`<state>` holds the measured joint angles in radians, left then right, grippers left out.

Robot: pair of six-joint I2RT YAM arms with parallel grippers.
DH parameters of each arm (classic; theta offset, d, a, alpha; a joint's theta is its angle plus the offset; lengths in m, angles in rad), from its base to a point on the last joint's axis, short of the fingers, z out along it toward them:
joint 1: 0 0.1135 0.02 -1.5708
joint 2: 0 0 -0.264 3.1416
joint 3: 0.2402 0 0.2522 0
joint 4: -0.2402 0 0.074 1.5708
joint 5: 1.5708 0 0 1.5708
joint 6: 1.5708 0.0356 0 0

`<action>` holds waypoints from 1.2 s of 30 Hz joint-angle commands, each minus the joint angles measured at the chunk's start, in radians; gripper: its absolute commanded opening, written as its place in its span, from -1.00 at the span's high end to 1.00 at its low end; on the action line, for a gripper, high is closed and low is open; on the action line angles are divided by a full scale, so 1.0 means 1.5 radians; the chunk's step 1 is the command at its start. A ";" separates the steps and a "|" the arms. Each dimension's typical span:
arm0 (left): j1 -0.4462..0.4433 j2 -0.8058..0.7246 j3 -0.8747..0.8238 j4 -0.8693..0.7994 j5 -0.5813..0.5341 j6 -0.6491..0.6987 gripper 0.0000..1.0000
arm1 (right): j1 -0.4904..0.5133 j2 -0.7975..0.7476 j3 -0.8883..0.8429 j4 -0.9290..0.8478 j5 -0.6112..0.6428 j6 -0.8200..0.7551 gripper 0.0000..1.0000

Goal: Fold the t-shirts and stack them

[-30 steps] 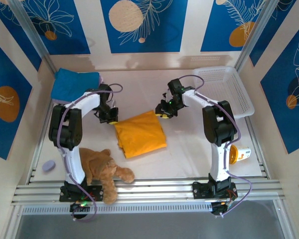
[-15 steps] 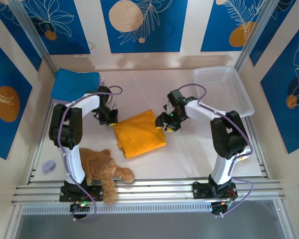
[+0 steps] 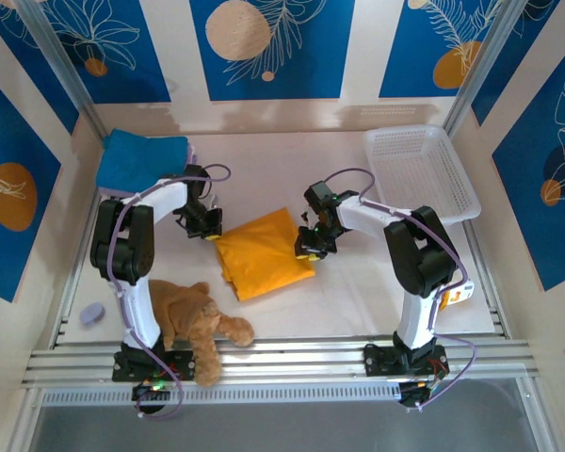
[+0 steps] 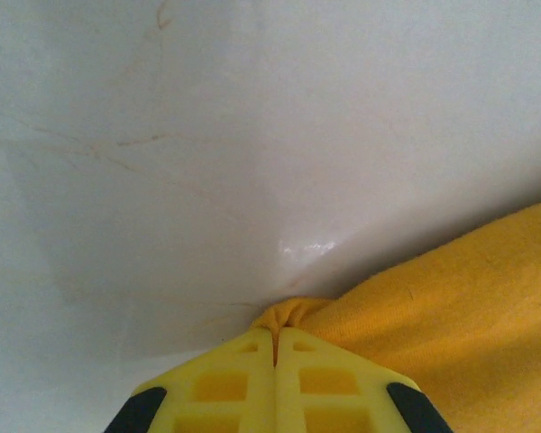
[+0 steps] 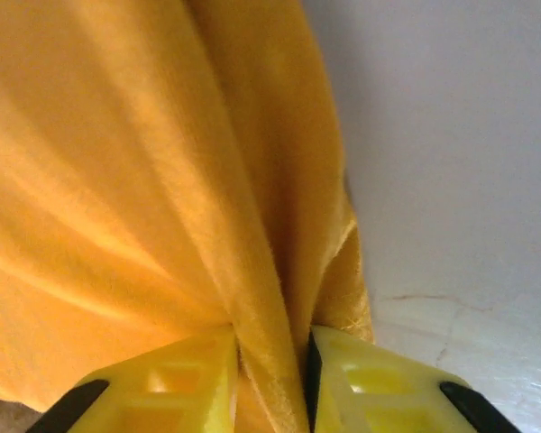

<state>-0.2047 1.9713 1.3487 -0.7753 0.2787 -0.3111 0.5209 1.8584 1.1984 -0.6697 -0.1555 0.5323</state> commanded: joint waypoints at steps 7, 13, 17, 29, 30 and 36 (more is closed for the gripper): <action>0.004 -0.036 -0.003 -0.028 0.001 0.007 1.00 | -0.013 -0.078 -0.017 -0.017 -0.103 0.004 1.00; 0.004 -0.070 0.019 -0.051 0.011 0.001 1.00 | -0.047 -0.036 -0.104 0.077 -0.218 0.043 1.00; 0.004 -0.090 0.025 -0.063 0.020 -0.005 1.00 | -0.047 0.002 -0.131 0.111 -0.212 0.056 1.00; 0.002 -0.170 0.025 -0.193 -0.034 0.002 1.00 | -0.047 0.059 -0.143 0.108 -0.142 0.080 1.00; 0.003 -0.171 0.018 -0.197 -0.051 0.009 1.00 | -0.047 0.059 -0.143 0.109 -0.140 0.080 1.00; 0.010 -0.102 -0.019 -0.169 -0.074 0.047 1.00 | -0.045 0.061 -0.136 0.093 -0.126 0.075 1.00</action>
<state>-0.2047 1.7569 1.3525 -1.0077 0.2245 -0.2832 0.4458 1.8854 1.0183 -0.4889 -0.4980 0.6350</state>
